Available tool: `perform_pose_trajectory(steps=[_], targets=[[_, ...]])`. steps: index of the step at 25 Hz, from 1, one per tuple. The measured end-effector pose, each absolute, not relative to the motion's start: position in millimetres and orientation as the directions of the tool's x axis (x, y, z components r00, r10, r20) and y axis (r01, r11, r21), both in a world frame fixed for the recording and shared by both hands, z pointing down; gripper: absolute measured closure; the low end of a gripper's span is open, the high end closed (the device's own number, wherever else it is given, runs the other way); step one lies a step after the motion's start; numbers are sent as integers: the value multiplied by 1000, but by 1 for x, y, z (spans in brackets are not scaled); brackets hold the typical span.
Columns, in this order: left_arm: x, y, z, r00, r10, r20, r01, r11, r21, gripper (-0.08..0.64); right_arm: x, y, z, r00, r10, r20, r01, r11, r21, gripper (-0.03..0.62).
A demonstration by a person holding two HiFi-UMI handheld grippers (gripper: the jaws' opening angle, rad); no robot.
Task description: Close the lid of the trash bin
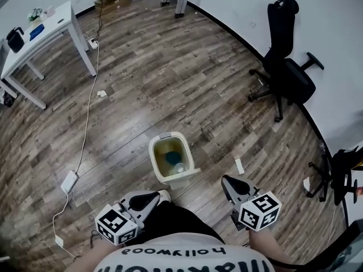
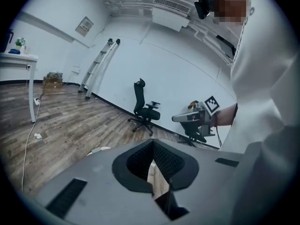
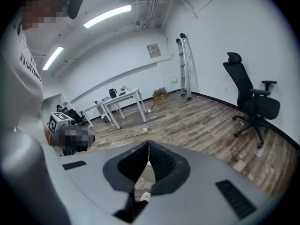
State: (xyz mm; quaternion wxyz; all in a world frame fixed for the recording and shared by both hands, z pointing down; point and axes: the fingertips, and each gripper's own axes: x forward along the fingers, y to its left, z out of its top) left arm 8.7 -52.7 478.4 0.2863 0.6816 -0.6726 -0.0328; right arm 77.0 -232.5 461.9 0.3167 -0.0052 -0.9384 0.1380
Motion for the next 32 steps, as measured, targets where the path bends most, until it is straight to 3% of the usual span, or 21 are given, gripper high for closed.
perform_pose_trajectory(steps=[10, 15, 20, 23, 32], targets=[[26, -79, 525, 35, -889, 456, -853, 211, 478, 552, 41, -279, 476, -730, 267, 630, 86, 949, -302, 581], [30, -95, 563, -171, -805, 568, -805, 446, 391, 552, 4, -306, 486, -636, 448, 628, 291, 893, -343, 581], [30, -103, 608, -386, -647, 658, -620, 710, 334, 552, -3, -338, 492, -541, 540, 645, 453, 833, -318, 581], [33, -119, 625, -435, -600, 672, -538, 771, 340, 552, 4, -374, 498, -528, 532, 662, 459, 835, -304, 581], [-15, -152, 655, -498, -539, 680, -460, 828, 320, 552, 28, -458, 521, -526, 467, 711, 378, 877, -297, 581]])
